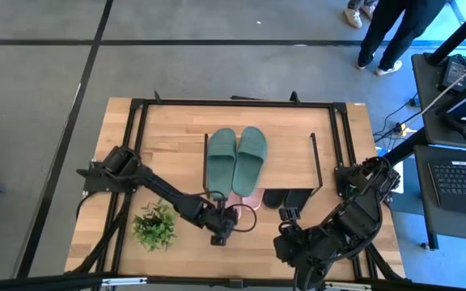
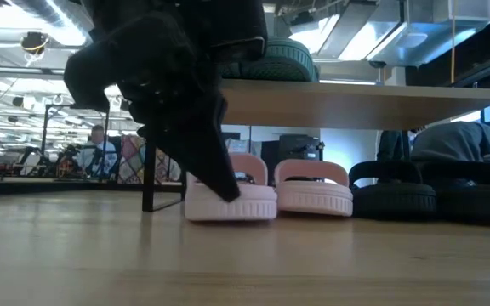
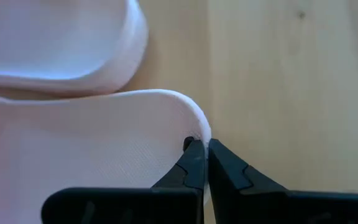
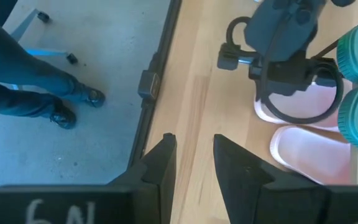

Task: Pick and place slides into the shelf
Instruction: Put the left pink slipper under the shelf

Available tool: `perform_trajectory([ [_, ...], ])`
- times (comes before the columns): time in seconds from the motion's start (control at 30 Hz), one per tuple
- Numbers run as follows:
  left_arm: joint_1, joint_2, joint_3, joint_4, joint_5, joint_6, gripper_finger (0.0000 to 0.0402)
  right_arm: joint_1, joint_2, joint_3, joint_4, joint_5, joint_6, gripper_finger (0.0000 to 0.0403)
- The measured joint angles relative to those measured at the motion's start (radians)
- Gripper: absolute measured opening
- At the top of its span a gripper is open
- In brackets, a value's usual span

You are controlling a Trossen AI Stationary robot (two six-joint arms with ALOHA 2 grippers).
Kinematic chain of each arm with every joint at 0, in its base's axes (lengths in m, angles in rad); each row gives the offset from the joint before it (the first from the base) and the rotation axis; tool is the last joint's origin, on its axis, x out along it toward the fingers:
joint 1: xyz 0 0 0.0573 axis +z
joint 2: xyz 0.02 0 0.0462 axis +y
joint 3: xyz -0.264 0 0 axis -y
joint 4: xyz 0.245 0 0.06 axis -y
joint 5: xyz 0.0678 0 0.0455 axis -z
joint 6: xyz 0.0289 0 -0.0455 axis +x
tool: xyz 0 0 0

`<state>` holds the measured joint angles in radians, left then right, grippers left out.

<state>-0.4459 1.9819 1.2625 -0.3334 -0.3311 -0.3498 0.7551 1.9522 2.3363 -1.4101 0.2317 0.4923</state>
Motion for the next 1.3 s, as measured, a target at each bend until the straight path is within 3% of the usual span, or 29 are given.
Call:
perform_trajectory([
  [0.2,0.022,-0.011,0.002,-0.068,-0.005,0.020,0.0000,0.000,0.000,0.000,0.000,0.001,0.000,0.0108],
  [0.37,0.026,-0.012,0.002,-0.110,-0.089,0.019,0.0000,0.000,0.000,0.000,0.000,0.003,-0.001,0.0108],
  [0.7,0.030,-0.012,0.002,-0.172,-0.142,0.019,0.0000,-0.001,0.000,0.000,0.000,0.020,-0.003,0.0108],
  [0.9,0.028,-0.012,0.002,-0.182,-0.143,0.018,0.0002,-0.001,0.001,0.000,0.001,0.023,-0.003,0.0108],
  [1.3,0.018,-0.014,0.002,-0.180,-0.123,0.019,0.0044,-0.001,0.001,0.000,0.006,0.023,-0.003,0.0108],
])
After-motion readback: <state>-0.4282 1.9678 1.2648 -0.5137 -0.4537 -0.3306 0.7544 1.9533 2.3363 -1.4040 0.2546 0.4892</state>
